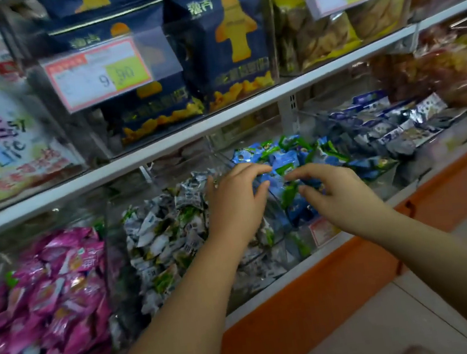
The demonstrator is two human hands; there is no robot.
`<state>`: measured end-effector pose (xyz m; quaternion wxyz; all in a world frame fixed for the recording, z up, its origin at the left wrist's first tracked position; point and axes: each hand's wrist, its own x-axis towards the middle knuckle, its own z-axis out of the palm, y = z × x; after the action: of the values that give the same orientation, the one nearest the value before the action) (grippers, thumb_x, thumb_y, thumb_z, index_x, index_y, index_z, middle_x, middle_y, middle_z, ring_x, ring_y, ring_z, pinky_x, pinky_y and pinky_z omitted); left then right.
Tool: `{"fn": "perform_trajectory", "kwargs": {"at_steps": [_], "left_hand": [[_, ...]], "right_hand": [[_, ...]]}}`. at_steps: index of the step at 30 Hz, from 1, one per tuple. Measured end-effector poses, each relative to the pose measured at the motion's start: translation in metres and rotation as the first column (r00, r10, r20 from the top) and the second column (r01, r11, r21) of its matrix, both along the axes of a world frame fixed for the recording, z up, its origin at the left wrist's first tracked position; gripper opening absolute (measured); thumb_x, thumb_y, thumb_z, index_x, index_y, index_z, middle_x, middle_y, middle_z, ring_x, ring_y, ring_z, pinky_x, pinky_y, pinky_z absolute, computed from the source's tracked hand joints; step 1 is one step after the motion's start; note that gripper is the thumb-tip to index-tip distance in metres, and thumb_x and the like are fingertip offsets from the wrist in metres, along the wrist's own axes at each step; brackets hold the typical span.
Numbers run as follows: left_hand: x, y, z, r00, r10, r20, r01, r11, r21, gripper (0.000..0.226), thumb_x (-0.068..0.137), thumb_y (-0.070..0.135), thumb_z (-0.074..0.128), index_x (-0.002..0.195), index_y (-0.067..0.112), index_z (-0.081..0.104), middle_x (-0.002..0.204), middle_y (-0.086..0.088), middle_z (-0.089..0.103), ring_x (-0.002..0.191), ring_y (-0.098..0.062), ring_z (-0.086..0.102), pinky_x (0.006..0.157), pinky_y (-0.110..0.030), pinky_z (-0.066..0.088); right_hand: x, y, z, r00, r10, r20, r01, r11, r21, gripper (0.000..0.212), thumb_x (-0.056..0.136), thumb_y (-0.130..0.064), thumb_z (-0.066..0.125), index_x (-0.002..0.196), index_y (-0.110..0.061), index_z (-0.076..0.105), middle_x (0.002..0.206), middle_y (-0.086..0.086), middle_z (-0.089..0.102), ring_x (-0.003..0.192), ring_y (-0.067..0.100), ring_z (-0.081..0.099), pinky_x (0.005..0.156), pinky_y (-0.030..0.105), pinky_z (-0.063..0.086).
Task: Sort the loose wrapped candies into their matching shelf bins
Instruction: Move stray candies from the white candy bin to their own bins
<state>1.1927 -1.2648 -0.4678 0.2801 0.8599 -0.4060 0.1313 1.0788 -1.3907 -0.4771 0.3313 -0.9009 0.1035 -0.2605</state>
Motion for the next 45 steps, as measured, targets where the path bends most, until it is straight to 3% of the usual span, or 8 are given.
{"fn": "perform_trajectory", "kwargs": {"at_steps": [7,16,21,31,34,38,41,45], "left_hand": [[-0.006,0.115,0.006,0.993,0.115,0.037,-0.114,0.993,-0.011,0.021,0.095,0.027,0.054,0.112,0.033,0.064,0.122,0.012,0.06,0.116,-0.013,0.053,0.111,-0.05,0.024],[0.016,0.261,-0.002,0.983,0.184,0.003,-0.184,0.98,0.073,0.021,0.09,0.022,0.062,0.109,0.026,0.068,0.109,0.007,0.066,0.107,-0.018,0.058,0.094,-0.049,0.042],[0.025,0.275,-0.007,0.999,0.049,0.024,-0.054,0.927,0.37,0.027,0.088,0.042,0.06,0.112,0.03,0.064,0.115,0.013,0.058,0.121,-0.013,0.043,0.107,-0.045,0.023],[0.035,0.288,-0.004,0.989,0.049,0.141,-0.124,0.794,0.595,0.026,0.09,0.036,0.059,0.116,0.038,0.063,0.123,0.015,0.053,0.132,-0.008,0.027,0.112,-0.055,-0.012],[0.035,0.299,-0.003,0.99,0.078,0.118,-0.133,0.79,0.598,0.029,0.09,0.041,0.058,0.118,0.038,0.062,0.122,0.016,0.053,0.133,-0.007,0.026,0.112,-0.055,-0.013],[0.022,0.289,-0.008,0.988,-0.003,0.156,-0.096,0.78,0.618,0.044,0.088,0.04,0.061,0.131,0.04,0.05,0.133,0.01,0.043,0.138,-0.013,0.018,0.114,-0.055,-0.011],[0.017,0.28,-0.014,0.986,-0.055,0.157,-0.057,0.774,0.63,0.044,0.087,0.037,0.062,0.13,0.042,0.051,0.14,0.005,0.036,0.141,-0.016,0.013,0.115,-0.055,-0.008],[0.024,0.28,-0.016,0.994,-0.02,0.107,-0.035,0.871,0.491,0.029,0.087,0.047,0.058,0.114,0.038,0.063,0.127,0.013,0.047,0.13,-0.011,0.029,0.117,-0.05,0.002]], "right_hand": [[0.019,0.091,0.014,0.982,0.188,0.022,-0.188,0.982,-0.01,0.018,0.093,-0.011,0.056,0.103,-0.015,0.07,0.091,-0.003,0.067,0.065,-0.016,0.053,0.057,0.003,0.038],[0.06,0.196,0.031,0.878,0.43,-0.208,-0.462,0.876,-0.14,0.024,0.097,-0.024,0.051,0.116,-0.024,0.064,0.117,-0.009,0.062,0.098,0.002,0.056,0.076,0.004,0.043],[0.072,0.218,0.027,0.771,0.447,-0.453,-0.593,0.763,-0.257,0.026,0.098,-0.026,0.049,0.12,-0.023,0.064,0.148,-0.007,0.038,0.127,0.013,0.043,0.098,0.021,0.035],[0.074,0.208,0.02,0.761,0.485,-0.431,-0.62,0.739,-0.264,0.029,0.095,-0.022,0.055,0.122,-0.025,0.063,0.151,-0.013,0.032,0.127,0.011,0.047,0.096,0.018,0.041],[0.072,0.209,0.022,0.749,0.494,-0.441,-0.634,0.727,-0.263,0.031,0.096,-0.021,0.054,0.125,-0.026,0.061,0.152,-0.014,0.03,0.116,-0.004,0.052,0.073,-0.002,0.035],[0.067,0.21,0.023,0.737,0.516,-0.436,-0.64,0.74,-0.206,0.032,0.097,-0.017,0.052,0.129,-0.02,0.058,0.153,-0.01,0.027,0.055,-0.036,0.035,0.055,-0.004,0.033],[0.067,0.21,0.023,0.745,0.523,-0.415,-0.637,0.743,-0.207,0.032,0.096,-0.017,0.053,0.128,-0.02,0.059,0.153,-0.01,0.028,0.078,-0.029,0.047,0.056,-0.005,0.032],[0.065,0.209,0.02,0.764,0.522,-0.38,-0.599,0.792,-0.117,0.03,0.097,-0.017,0.052,0.125,-0.025,0.06,0.147,-0.009,0.04,0.122,0.013,0.051,0.074,-0.001,0.04]]}}
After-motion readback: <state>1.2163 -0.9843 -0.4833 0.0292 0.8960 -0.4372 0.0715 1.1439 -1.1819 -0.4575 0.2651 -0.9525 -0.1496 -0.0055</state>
